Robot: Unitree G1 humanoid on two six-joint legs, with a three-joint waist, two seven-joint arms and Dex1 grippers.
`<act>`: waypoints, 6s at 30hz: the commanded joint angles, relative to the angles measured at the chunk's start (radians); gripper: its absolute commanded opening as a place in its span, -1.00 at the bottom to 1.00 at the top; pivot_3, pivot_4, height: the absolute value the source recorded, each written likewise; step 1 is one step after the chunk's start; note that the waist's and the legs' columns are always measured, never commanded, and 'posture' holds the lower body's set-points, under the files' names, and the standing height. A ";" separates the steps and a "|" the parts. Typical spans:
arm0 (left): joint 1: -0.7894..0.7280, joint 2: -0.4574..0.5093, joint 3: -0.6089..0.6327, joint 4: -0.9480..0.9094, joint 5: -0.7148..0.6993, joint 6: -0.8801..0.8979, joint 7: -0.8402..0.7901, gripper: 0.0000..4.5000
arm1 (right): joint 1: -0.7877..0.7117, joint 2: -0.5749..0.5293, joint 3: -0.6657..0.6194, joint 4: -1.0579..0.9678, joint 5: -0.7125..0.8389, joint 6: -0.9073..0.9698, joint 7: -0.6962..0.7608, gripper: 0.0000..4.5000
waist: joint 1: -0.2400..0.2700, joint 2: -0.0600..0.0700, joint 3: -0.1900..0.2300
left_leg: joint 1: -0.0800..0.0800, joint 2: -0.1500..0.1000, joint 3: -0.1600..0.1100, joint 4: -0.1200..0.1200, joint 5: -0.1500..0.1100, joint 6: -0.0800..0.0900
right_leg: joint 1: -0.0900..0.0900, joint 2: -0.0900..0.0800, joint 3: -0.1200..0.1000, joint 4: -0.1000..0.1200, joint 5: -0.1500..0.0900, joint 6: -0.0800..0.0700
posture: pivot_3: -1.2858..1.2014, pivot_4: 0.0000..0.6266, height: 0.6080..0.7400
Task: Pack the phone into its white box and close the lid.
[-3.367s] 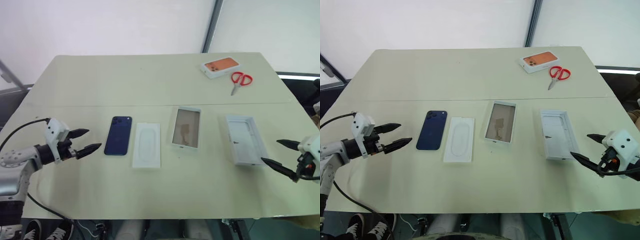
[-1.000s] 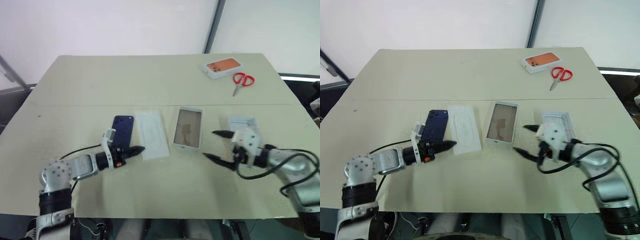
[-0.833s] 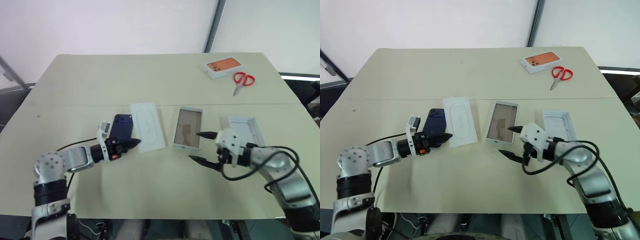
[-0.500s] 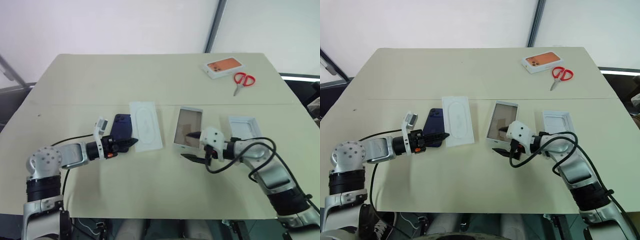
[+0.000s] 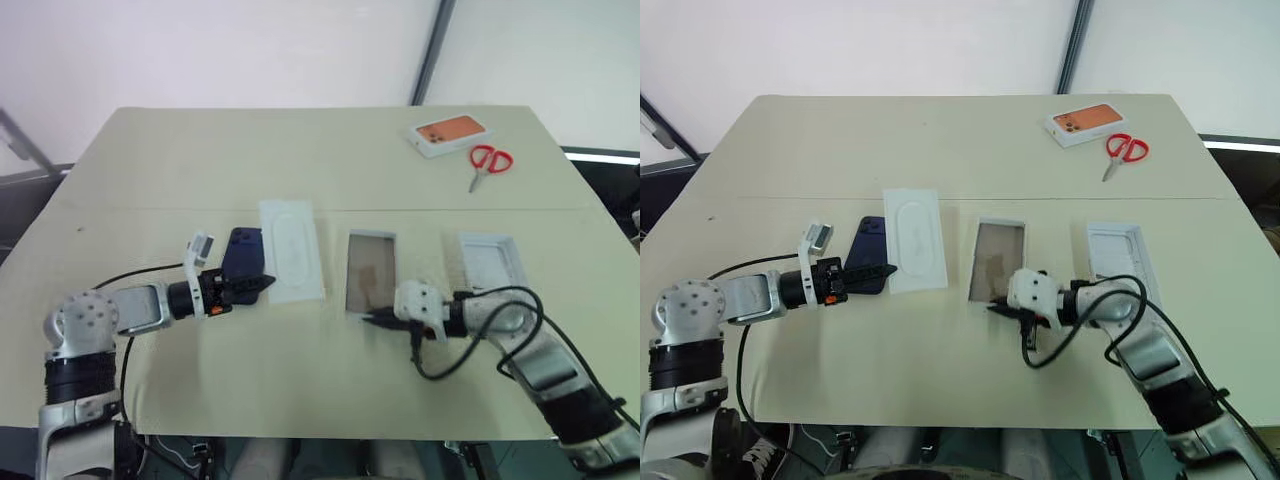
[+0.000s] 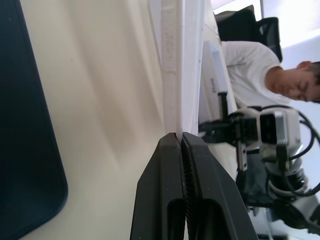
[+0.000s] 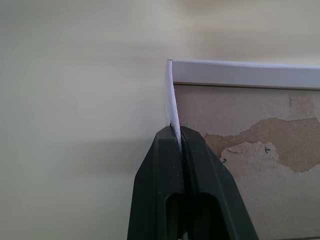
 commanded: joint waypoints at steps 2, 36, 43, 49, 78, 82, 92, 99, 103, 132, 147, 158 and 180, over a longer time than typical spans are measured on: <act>-0.016 0.008 0.020 -0.038 -0.103 0.060 -0.042 -1.00 | 0.031 -0.009 -0.015 -0.117 0.004 0.006 -0.020 -0.99 | -0.004 0.000 0.000 | 0.000 0.000 0.000 0.001 0.000 0.000 | 0.000 0.000 0.000 0.000 0.000 0.000 | 0.03 -0.52 1.00; 0.013 -0.215 -0.177 -0.058 0.025 -0.042 0.063 -1.00 | 0.078 -0.081 -0.397 0.051 0.110 -0.020 -0.104 0.07 | -0.003 -0.001 0.000 | 0.000 0.001 0.002 0.000 0.000 0.000 | 0.000 0.000 0.000 -0.001 0.000 0.000 | 0.03 -0.52 1.00; -0.028 -0.266 -0.191 -0.010 0.085 -0.083 0.070 -1.00 | 0.113 -0.064 -0.379 0.037 0.085 -0.042 -0.141 0.07 | 0.005 -0.001 0.001 | -0.001 0.000 0.002 0.001 0.000 0.000 | 0.001 0.000 0.000 -0.001 0.000 0.000 | 0.03 -0.52 1.00; -0.052 -0.287 -0.234 0.009 0.134 -0.086 0.041 -1.00 | 0.118 -0.067 -0.384 0.033 0.079 -0.048 -0.152 0.07 | 0.000 -0.001 0.001 | -0.001 0.000 0.002 0.001 0.000 0.000 | 0.001 0.000 0.000 -0.001 0.000 0.000 | 0.03 -0.52 1.00; -0.080 -0.302 -0.155 -0.026 0.119 -0.009 0.054 0.32 | 0.090 -0.062 -0.363 0.068 0.049 -0.068 -0.175 0.08 | 0.002 -0.001 0.001 | -0.001 0.000 0.002 0.001 0.000 0.000 | 0.001 0.000 0.000 -0.001 0.000 0.000 | 0.03 -0.52 1.00; -0.077 -0.282 -0.165 -0.043 0.121 0.005 0.036 0.98 | 0.087 -0.061 -0.360 0.073 0.047 -0.071 -0.177 0.08 | 0.002 -0.001 0.001 | 0.000 0.000 0.002 0.001 0.000 0.000 | 0.001 0.000 0.000 -0.001 0.000 0.000 | 0.03 -0.52 1.00; -0.113 -0.197 -0.149 -0.088 0.128 -0.040 -0.038 0.98 | 0.022 -0.014 -0.376 0.012 0.134 0.025 -0.198 0.08 | 0.000 -0.001 0.001 | 0.000 0.000 0.002 0.001 0.000 0.000 | 0.001 0.001 0.000 -0.001 0.000 0.000 | 0.03 -0.52 1.00; -0.106 -0.150 -0.164 -0.096 0.141 -0.100 -0.095 0.98 | -0.003 -0.013 -0.373 -0.015 0.147 0.059 -0.206 0.08 | 0.004 -0.001 0.001 | 0.000 0.000 0.001 0.001 0.000 0.000 | 0.001 0.000 0.000 -0.001 0.000 0.000 | 0.03 -0.52 1.00; -0.106 -0.148 -0.167 -0.095 0.145 -0.105 -0.102 0.98 | -0.003 -0.014 -0.372 -0.017 0.149 0.063 -0.208 0.08 | 0.002 -0.001 0.001 | -0.001 0.000 0.001 0.001 0.000 0.000 | 0.001 0.000 0.000 -0.001 0.000 0.000 | 0.03 -0.52 1.00; 0.050 -0.042 -0.274 -0.104 0.594 -0.902 -0.468 1.00 | -0.058 0.015 0.012 -0.131 -0.162 0.097 -0.198 -0.99 | -0.005 0.000 0.002 | -0.003 0.001 0.000 0.000 0.001 0.000 | -0.002 0.001 0.000 -0.002 0.002 0.000 | 0.03 -0.52 1.00; 0.047 -0.058 -0.268 -0.094 0.612 -0.916 -0.446 1.00 | -0.128 0.077 0.084 -0.166 -0.194 0.215 -0.203 -0.99 | -0.004 0.000 0.002 | -0.003 0.000 -0.001 0.000 0.001 0.000 | -0.001 0.001 -0.001 -0.002 0.002 0.000 | 0.03 -0.52 1.00; 0.044 -0.064 -0.277 -0.088 0.635 -0.932 -0.432 1.00 | -0.206 0.178 0.096 -0.140 -0.180 0.297 -0.237 -0.99 | -0.021 0.000 0.002 | -0.003 0.000 -0.003 0.000 0.001 -0.001 | -0.002 0.002 -0.001 -0.001 0.002 0.000 | 0.03 -0.52 1.00; 0.047 -0.079 -0.282 -0.100 0.649 -0.936 -0.418 1.00 | -0.258 0.142 0.088 0.072 -0.323 0.105 -0.301 -0.99 | -0.023 0.000 0.002 | -0.003 0.001 -0.003 0.000 0.002 -0.002 | -0.002 0.004 -0.001 0.000 0.002 0.000 | 0.03 -0.52 1.00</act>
